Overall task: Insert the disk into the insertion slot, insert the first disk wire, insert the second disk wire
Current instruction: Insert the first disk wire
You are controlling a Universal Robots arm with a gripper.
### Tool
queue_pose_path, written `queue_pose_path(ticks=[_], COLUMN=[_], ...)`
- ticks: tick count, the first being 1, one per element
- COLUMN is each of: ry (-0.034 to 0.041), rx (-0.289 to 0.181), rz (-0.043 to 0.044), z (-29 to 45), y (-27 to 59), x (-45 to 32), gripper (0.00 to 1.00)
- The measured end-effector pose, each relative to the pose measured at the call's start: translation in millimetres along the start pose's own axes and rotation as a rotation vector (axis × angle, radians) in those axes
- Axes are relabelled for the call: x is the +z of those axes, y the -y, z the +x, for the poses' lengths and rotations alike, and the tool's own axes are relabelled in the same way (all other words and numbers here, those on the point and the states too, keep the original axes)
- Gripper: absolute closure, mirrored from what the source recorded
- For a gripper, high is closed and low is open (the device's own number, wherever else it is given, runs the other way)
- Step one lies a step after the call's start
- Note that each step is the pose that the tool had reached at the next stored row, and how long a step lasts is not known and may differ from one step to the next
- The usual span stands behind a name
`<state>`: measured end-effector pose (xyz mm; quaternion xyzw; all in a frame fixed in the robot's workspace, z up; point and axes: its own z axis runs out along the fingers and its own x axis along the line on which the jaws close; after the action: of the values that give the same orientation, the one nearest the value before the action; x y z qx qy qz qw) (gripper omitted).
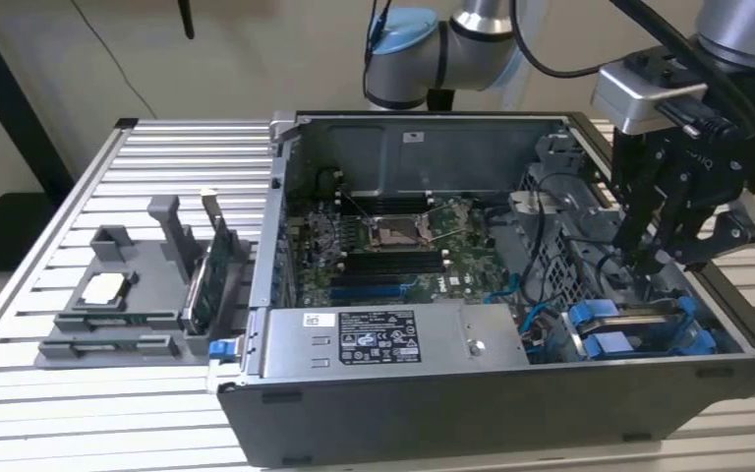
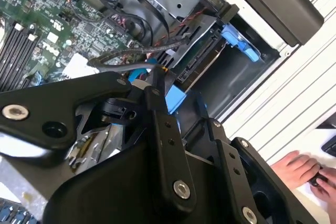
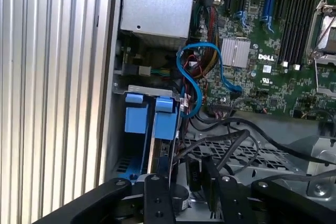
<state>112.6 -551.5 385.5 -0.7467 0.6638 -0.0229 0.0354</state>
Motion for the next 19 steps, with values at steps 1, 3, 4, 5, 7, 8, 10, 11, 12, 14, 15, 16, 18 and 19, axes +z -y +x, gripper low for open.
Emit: queue_pose_path(ticks=[1,3,4,5,7,8,10,11,12,14,15,16,18,19], ry=[0.0003,0.0012,0.0013,0.0014,0.0014,0.0014,0.0014,0.0013,0.0014,0.0013,0.0014,0.0014,0.0014,0.0014], rx=[0.000,0.000,0.000,0.000,0.000,0.000,0.000,0.000,0.000,0.000,0.000,0.000,0.000,0.000], rz=[0.0029,0.0064,0.0068,0.0072,0.0074,0.0074,0.0074,0.0073,0.0073,0.0074,0.0074,0.0074,0.0074,0.0074], z=[0.0,-0.1,-0.1,-0.1,-0.1,-0.1,-0.1,-0.1,-0.1,0.0,-0.1,-0.1,-0.1,-0.1], y=[-0.1,0.0,0.0,-0.1,-0.1,-0.1,-0.1,-0.1,-0.1,-0.1,-0.1,-0.1,-0.1,-0.1], x=[0.1,0.3,0.4,0.5,0.6,0.7,0.9,0.9,1.0,1.0,1.0,1.0,1.1,1.1], gripper=[0.62,0.64,0.64,0.71,0.71,0.73,0.80,0.80,0.80,0.81,0.81,0.81,0.81,0.81])
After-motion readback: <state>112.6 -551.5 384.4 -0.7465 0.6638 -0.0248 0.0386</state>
